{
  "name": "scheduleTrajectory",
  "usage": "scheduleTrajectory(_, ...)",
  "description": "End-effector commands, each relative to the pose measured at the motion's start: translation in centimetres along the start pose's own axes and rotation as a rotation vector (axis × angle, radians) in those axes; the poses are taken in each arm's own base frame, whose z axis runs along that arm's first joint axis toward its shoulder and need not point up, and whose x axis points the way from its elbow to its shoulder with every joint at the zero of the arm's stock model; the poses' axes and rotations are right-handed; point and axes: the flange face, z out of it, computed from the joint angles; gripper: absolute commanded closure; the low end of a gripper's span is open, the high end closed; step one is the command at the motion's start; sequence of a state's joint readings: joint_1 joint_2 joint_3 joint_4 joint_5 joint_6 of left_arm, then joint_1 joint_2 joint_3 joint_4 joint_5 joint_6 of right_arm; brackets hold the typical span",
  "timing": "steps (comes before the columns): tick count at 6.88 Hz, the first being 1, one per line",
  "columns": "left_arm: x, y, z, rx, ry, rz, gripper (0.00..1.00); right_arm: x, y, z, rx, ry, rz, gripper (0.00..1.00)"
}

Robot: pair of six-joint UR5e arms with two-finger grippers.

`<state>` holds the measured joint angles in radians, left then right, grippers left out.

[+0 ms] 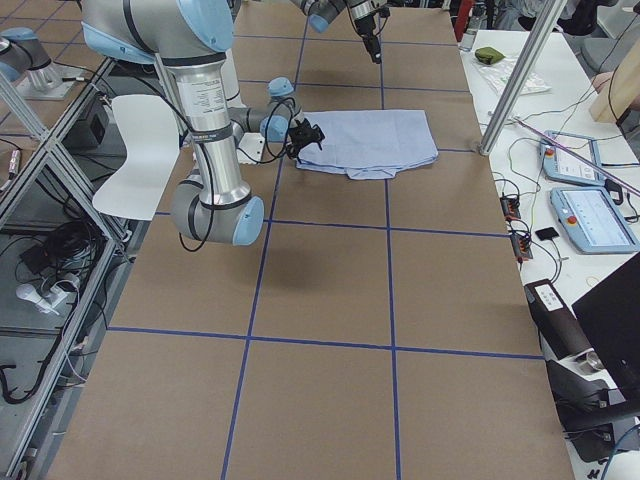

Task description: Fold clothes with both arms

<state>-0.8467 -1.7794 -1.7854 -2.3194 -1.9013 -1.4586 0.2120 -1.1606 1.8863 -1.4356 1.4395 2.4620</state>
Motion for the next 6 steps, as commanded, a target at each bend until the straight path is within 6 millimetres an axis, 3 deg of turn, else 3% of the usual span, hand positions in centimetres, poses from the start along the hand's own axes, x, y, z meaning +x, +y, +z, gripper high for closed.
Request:
scheduleTrajectory(1,-0.1,0.0,0.0,0.001,-0.001,-0.001,0.36,0.8,0.3,0.2,-0.002,0.016,0.0,0.02)
scheduleTrajectory(2,-0.2,-0.1,0.2,0.002,-0.004,-0.002,0.35,1.4,0.1,0.4,0.004,0.025,-0.005,0.02)
scheduleTrajectory(4,-0.1,0.0,0.1,0.002,-0.003,-0.001,0.35,2.1,0.8,0.6,0.004,0.042,-0.016,0.19)
scheduleTrajectory(5,-0.2,0.0,0.2,0.0,-0.004,-0.001,0.35,1.9,1.0,0.4,0.0,0.04,-0.016,0.34)
scheduleTrajectory(6,-0.2,-0.1,0.1,0.002,-0.003,-0.001,0.35,1.8,1.1,0.1,-0.007,0.037,-0.015,0.75)
